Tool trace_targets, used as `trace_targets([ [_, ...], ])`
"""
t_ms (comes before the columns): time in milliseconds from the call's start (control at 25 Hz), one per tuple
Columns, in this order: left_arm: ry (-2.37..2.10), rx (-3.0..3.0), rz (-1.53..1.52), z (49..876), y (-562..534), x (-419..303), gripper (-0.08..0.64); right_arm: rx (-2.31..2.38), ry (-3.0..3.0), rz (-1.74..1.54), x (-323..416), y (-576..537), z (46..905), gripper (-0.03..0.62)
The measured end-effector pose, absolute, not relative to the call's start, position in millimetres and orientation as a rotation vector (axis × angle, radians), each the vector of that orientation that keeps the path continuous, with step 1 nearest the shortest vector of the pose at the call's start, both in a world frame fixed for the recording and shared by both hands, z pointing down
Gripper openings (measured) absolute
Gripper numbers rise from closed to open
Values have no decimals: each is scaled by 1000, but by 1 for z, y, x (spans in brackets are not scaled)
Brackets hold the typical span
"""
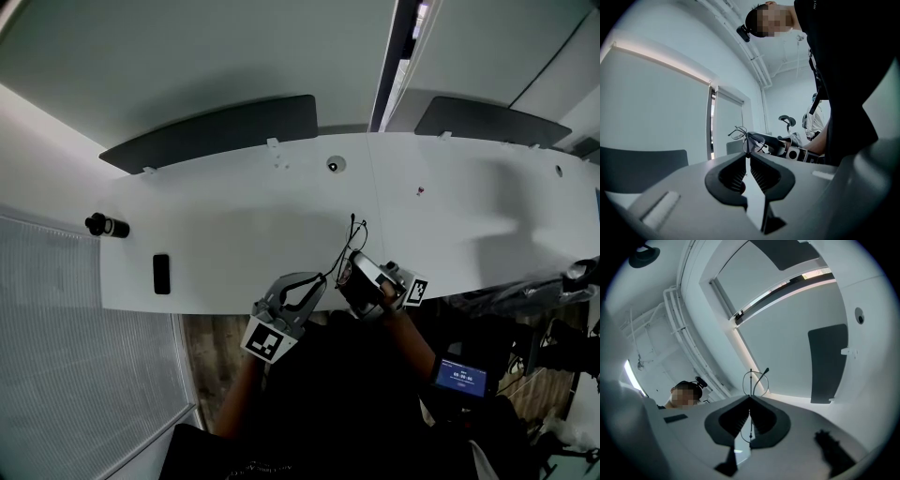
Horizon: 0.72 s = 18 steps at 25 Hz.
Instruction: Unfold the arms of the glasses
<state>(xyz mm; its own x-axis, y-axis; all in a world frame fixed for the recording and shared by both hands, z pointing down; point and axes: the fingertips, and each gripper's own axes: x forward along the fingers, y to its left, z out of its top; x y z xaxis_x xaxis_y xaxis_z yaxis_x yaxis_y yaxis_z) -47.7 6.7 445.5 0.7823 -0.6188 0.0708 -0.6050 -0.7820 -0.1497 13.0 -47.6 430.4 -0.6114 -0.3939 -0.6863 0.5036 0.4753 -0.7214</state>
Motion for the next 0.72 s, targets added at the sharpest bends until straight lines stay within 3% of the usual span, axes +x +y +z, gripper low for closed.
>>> trace_targets([
  [720, 1253, -2906, -162, 447, -4, -83, 35, 79, 1885, -1273, 12, -40, 435, 11],
])
